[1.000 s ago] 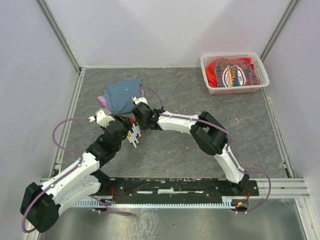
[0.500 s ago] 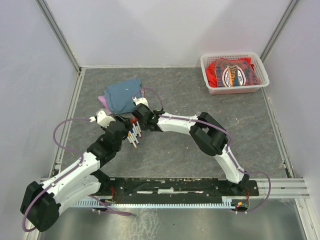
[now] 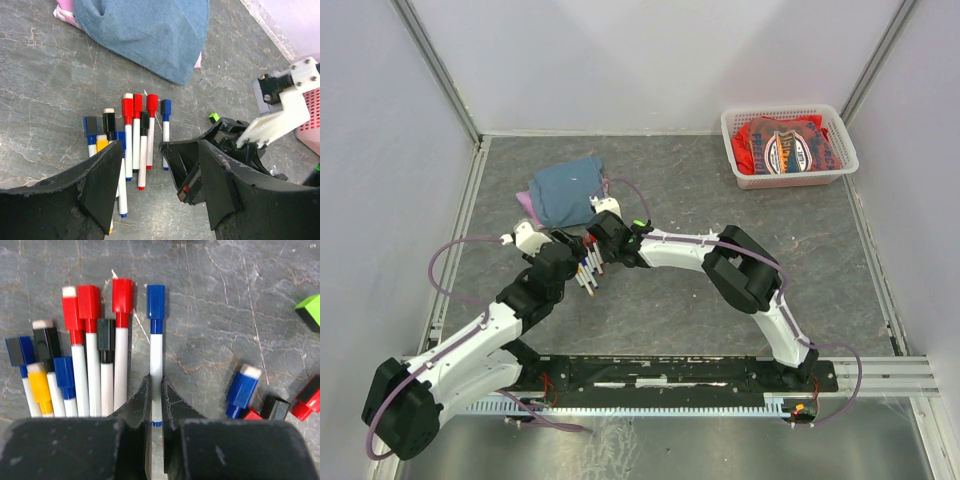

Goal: Open the pen caps
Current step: Pick up the pen from the center of the board.

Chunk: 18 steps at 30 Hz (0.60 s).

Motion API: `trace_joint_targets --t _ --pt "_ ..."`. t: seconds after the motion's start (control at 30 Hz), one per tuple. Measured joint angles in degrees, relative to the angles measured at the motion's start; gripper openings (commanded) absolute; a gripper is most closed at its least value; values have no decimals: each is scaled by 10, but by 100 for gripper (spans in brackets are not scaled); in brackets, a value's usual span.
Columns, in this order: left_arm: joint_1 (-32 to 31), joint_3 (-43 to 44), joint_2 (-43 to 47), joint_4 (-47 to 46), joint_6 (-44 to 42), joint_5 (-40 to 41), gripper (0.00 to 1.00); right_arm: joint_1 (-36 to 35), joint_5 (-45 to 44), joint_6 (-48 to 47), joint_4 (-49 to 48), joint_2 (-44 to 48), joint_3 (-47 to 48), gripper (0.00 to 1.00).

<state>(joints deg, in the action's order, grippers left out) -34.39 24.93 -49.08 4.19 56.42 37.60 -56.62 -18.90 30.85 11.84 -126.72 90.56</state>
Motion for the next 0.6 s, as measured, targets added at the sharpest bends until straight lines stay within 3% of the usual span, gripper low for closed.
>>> trace_joint_targets --t 0.27,0.6 --pt "10 0 -31 -7 0 -24 75 -2 10 0 -7 64 -90 1" --pt "37 8 -83 -40 0 -138 75 -2 50 11 -41 200 -250 1"
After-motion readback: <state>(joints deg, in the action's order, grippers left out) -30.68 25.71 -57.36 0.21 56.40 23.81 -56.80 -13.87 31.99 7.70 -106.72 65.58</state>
